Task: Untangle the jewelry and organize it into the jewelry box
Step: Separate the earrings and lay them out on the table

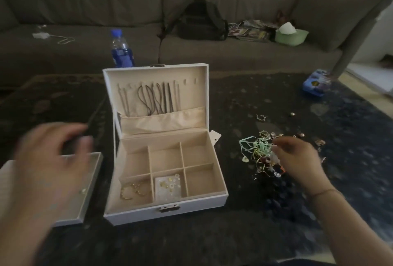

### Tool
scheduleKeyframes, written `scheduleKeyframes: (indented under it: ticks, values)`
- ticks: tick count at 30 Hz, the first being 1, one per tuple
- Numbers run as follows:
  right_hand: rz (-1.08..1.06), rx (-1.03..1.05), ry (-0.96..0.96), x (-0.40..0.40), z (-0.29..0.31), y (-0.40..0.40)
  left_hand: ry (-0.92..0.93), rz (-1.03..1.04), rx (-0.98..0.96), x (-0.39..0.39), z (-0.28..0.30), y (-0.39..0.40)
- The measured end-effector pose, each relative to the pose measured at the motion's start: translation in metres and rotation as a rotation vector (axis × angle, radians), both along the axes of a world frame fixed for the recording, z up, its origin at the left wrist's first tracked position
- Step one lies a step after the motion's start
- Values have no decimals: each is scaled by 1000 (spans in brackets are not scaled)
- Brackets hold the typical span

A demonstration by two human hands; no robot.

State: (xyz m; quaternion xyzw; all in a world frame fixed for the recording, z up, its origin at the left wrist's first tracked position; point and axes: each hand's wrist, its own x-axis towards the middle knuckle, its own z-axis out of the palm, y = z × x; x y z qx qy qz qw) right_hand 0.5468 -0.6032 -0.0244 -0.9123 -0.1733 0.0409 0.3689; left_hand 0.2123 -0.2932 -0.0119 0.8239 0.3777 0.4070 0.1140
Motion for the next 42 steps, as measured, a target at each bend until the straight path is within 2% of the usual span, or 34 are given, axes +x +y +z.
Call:
scheduleKeyframes:
  ticks: [2, 4, 5, 6, 8, 11, 14, 21, 24, 26, 30, 33, 35, 37, 39, 42]
  values:
    - [169, -308, -87, 0, -3, 4, 59, -343, 79, 70, 47, -83]
    - [282, -433, -148, -9, -2, 8, 183, -695, 90, 138, 58, -136]
    - [328, -462, -187, -14, -2, 8, 337, -750, -29, 167, 53, -147]
    - [370, -503, -233, -18, -3, 8, 457, -774, -88, 195, 42, -154]
    - [417, -585, -242, -22, -4, 6, 628, -757, -80, 241, 21, -156]
    - [421, -590, -177, -19, -2, 1, 786, -695, -38, 282, 0, -157]
    - [437, -610, -164, -12, 3, -6, 860, -629, -88, 298, -10, -148]
    - [441, -584, -79, 2, 6, -18, 822, -646, -182, 307, -17, -146]
    - [393, -510, -20, 7, 10, -23, 750, -671, -319, 305, -11, -139]
    - [370, -465, 21, 11, 14, -27, 622, -692, -466, 300, -2, -136]
    - [326, -387, 42, 17, 21, -34, 269, -813, -974, 283, 28, -139]
    - [304, -372, 83, 20, 25, -37, 89, -933, -1235, 272, 47, -142]
    - [296, -381, 88, 21, 24, -38, 38, -993, -1327, 267, 57, -146]
    - [284, -354, 16, 21, 22, -37, 73, -1034, -1282, 262, 67, -150]
    - [264, -90, -56, 19, 20, -32, 127, -1076, -1197, 257, 75, -153]
    - [435, 506, 147, 7, 27, -20, 169, -1096, -1108, 251, 85, -155]
